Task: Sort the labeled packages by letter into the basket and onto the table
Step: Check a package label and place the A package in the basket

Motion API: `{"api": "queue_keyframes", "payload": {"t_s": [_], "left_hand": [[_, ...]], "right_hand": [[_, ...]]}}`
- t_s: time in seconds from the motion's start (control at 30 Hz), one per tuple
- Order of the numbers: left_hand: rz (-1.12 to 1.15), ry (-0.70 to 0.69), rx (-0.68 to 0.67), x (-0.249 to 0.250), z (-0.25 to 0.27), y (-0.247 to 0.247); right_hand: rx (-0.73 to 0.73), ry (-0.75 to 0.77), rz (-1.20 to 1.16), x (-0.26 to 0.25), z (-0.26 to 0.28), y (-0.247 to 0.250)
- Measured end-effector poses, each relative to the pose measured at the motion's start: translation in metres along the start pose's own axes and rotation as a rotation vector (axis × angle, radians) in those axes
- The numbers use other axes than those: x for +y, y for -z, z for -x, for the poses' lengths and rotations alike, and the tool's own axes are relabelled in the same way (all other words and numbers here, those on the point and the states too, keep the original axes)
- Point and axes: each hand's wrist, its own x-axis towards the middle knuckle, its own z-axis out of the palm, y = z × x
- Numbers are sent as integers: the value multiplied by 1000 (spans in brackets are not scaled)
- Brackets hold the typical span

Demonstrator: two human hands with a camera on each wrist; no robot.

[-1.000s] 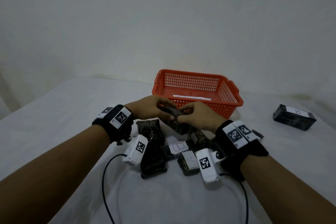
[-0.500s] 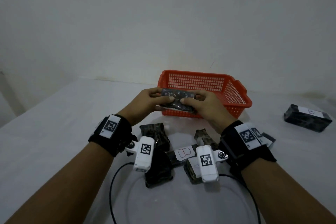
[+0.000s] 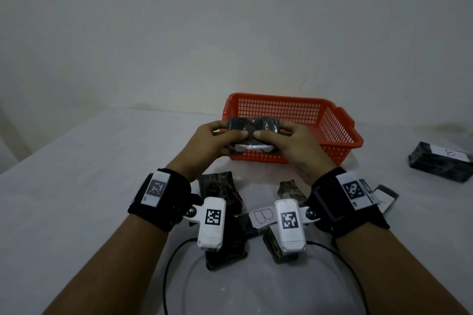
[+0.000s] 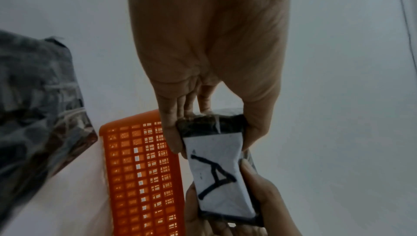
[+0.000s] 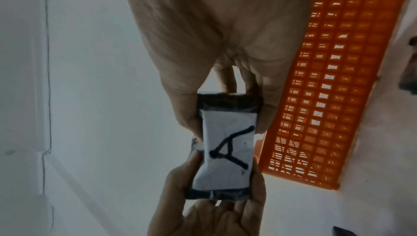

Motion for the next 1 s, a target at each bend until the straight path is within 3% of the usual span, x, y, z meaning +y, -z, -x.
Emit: {"api": "queue_keyframes", "payload": {"t_s": [0.1,0.27,0.63,0.87,1.0], "left_hand": [[-19,-15,72,-3,0,2],[12,22,-3,-3,6,6],[-154,-107,32,1,18,-3],[-144,-270,4,0,26,-3],[-138,-288,-57,1,28,-4]], "right_hand": [[-51,-45,-19,5,-2,0],[-7,-21,-65,13,2,6],[52,49,42,18,11,5],[-66,-136,-231,11,19,5],[-48,-121,-306,9,20,9]]}}
